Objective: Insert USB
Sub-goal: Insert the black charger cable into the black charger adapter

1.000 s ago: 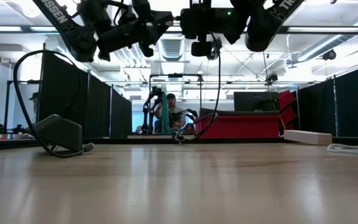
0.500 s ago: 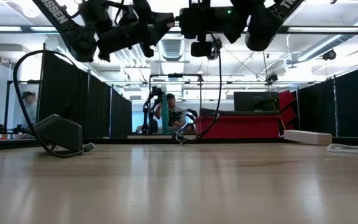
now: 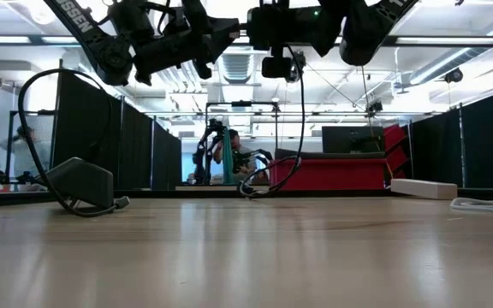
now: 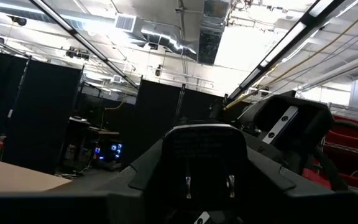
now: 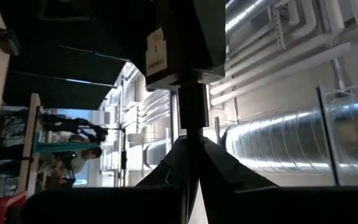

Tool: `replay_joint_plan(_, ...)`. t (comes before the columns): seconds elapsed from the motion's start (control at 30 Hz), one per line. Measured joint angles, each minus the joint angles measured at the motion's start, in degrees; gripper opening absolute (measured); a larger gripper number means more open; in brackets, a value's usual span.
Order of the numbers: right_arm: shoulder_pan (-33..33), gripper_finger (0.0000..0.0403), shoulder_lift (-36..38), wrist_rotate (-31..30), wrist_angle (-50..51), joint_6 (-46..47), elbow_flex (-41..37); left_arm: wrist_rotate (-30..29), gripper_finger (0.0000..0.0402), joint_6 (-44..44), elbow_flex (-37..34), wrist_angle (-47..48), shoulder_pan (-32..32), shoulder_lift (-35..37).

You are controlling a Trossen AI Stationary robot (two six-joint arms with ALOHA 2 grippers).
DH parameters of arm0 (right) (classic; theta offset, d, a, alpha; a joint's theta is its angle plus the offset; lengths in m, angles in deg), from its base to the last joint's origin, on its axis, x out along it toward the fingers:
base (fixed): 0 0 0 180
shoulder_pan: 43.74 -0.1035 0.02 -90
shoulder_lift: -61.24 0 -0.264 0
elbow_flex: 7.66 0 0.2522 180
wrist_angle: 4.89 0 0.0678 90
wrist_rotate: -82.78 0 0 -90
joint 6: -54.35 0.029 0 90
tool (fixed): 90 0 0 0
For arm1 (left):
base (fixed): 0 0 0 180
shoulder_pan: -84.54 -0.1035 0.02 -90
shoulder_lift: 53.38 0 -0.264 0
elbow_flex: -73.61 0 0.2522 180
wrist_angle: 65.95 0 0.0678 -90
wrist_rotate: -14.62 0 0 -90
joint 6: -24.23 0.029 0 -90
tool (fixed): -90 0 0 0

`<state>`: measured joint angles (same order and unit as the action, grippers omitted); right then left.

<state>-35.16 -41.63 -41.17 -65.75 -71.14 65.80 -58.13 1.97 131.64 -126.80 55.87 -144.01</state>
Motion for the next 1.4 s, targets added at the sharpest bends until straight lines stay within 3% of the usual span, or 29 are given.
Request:
replay_joint_plan(0.57,-0.5,0.0005,-0.1,-0.3,2.8,2.5,0.0,-0.3,0.0142,1.8,0.0,1.3,0.0,0.1)
replay_joint_plan(0.8,-0.8,0.0007,0.5,-3.7,2.2,2.5,-0.1,-0.2,0.0142,1.4,-0.1,2.0,-0.3,0.1)
replay_joint_plan(1.2,-1.1,0.0156,5.5,-4.5,3.6,5.4,-3.2,-0.2,0.0142,0.3,-0.1,2.1,-0.3,0.4)
replay_joint_plan(1.4,-1.0,0.0186,7.3,-8.2,6.6,8.7,-5.9,-0.2,0.0142,0.1,-0.1,4.3,-0.4,2.0)
